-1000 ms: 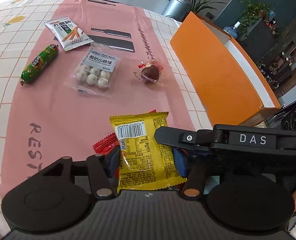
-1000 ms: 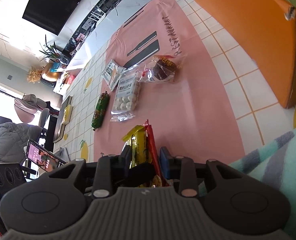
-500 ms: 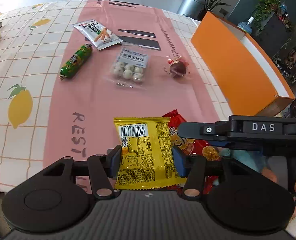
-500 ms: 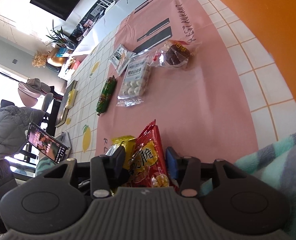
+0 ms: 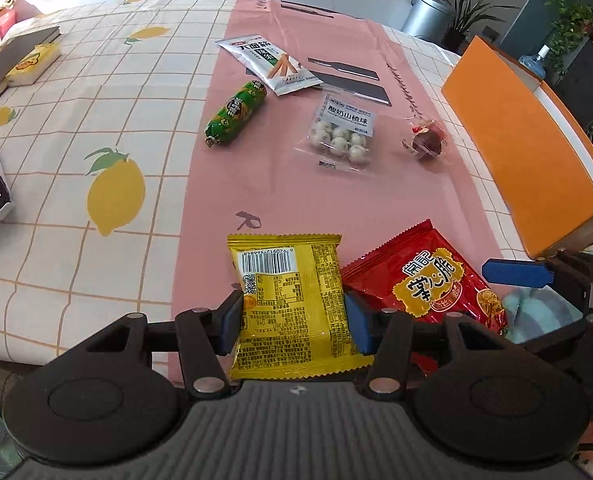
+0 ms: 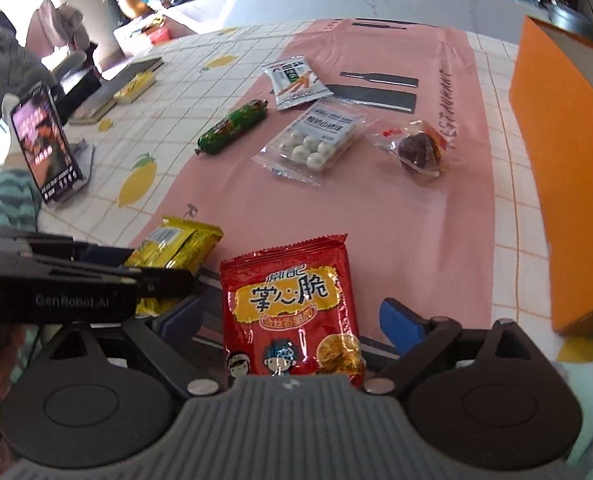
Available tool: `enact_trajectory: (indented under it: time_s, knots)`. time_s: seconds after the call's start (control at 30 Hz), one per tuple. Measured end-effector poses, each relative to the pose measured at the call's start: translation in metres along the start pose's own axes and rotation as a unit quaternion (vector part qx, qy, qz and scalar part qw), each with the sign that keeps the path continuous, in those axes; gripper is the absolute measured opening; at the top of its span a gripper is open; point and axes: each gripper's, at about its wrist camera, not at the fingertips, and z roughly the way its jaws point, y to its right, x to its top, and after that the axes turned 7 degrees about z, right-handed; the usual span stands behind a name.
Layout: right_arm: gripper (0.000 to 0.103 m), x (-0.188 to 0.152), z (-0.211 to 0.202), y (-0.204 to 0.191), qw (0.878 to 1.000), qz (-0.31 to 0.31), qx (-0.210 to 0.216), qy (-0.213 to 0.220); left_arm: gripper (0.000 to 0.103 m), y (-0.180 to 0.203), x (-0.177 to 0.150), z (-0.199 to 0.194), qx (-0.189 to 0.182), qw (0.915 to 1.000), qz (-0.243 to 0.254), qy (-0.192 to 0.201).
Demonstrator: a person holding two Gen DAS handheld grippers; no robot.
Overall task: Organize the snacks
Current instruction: 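Lift both held packs off the runner and turn toward the orange box, then lower the red bag and yellow pack into the orange box and open both tools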
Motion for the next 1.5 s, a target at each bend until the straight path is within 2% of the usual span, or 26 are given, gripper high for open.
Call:
enact_trajectory:
  time_s: [0.17, 0.27, 0.43, 0.5, 0.63, 0.8, 0.9, 1.2, 1.5]
  knots:
    - [0.095, -0.005, 0.015, -0.02, 0.997, -0.058, -0.047, -0.024, 0.06, 0.0, -0.002, 0.003, -0.008, 1.0, 0.0, 0.0]
    - [0.079, -0.006, 0.023, -0.021, 0.996, -0.059, -0.062, -0.036, 0.06, -0.001, -0.002, 0.004, -0.014, 0.9999, -0.001, 0.003]
    - [0.072, -0.005, 0.021, -0.013, 0.997, -0.03, -0.062, -0.039, 0.061, 0.002, 0.0, 0.009, -0.007, 1.0, 0.006, 0.001]
    - [0.072, -0.004, 0.019, -0.009, 0.997, -0.016, -0.066, -0.039, 0.062, 0.007, 0.002, 0.012, 0.003, 0.9998, 0.018, -0.001]
    - [0.071, -0.004, 0.015, 0.0, 0.997, 0.009, -0.067, -0.039, 0.07, 0.02, 0.004, 0.018, 0.035, 0.9984, 0.045, -0.001]
    - [0.071, -0.004, 0.008, 0.004, 0.997, 0.023, -0.066, -0.032, 0.071, 0.032, 0.004, 0.025, 0.069, 0.9949, 0.074, -0.001]
    - [0.07, -0.003, 0.003, 0.007, 0.997, 0.029, -0.065, -0.023, 0.06, 0.033, 0.005, 0.025, 0.074, 0.9946, 0.072, 0.003]
    - [0.069, 0.006, -0.031, 0.031, 0.997, 0.06, -0.05, 0.025, 0.059, 0.039, 0.01, 0.006, 0.064, 0.996, 0.054, 0.033]
    - [0.069, 0.027, -0.097, 0.058, 0.992, 0.063, -0.046, 0.102, 0.059, 0.082, 0.045, -0.038, 0.019, 0.9921, 0.083, 0.093]
